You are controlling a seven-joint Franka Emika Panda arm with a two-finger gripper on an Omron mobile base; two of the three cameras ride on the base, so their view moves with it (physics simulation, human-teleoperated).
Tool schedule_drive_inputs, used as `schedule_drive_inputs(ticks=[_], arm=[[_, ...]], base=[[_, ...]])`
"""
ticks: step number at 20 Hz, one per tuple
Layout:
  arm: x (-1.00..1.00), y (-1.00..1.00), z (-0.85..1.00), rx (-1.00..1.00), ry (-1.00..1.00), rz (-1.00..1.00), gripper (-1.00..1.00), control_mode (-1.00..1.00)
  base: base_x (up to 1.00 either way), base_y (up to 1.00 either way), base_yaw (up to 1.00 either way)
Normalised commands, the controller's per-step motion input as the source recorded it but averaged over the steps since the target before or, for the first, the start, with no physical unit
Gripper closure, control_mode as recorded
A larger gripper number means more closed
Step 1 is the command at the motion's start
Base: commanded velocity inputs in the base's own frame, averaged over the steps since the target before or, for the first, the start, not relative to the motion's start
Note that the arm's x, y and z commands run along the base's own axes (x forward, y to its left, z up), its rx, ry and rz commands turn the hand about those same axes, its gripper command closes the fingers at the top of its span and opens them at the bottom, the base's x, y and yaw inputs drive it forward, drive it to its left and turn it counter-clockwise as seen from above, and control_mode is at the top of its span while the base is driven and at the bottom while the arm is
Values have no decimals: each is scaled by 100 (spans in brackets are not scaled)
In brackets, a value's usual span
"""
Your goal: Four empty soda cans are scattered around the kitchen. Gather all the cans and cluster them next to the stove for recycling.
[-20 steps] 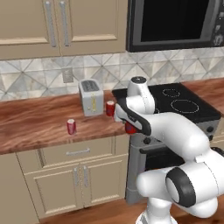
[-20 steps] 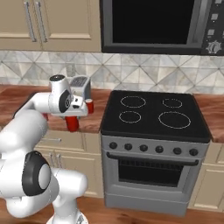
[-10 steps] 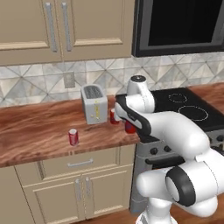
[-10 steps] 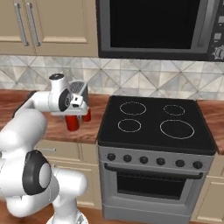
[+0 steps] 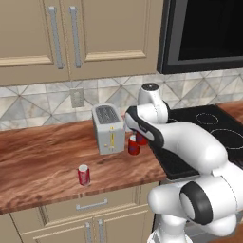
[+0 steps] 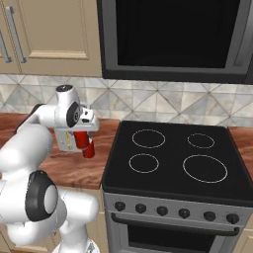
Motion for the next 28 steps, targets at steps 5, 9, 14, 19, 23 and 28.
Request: schedule_drive_inputs(ticks=[5,9,14,19,23,28], arm=[[0,-13,-17,2,0,0,100,-100],[1,-51,-60,0,0,0,100,-100],[10,-45,-76,0,0,0,100,-100],[40,0,-64,0,-1,0,100,-100],[21,0,-27,0,0,0,100,-100],[1,0,-10,0,-6,0,100,-100]], base=[[0,0,0],[0,0,0],[0,0,0],[0,0,0],[0,0,0],[0,0,0]])
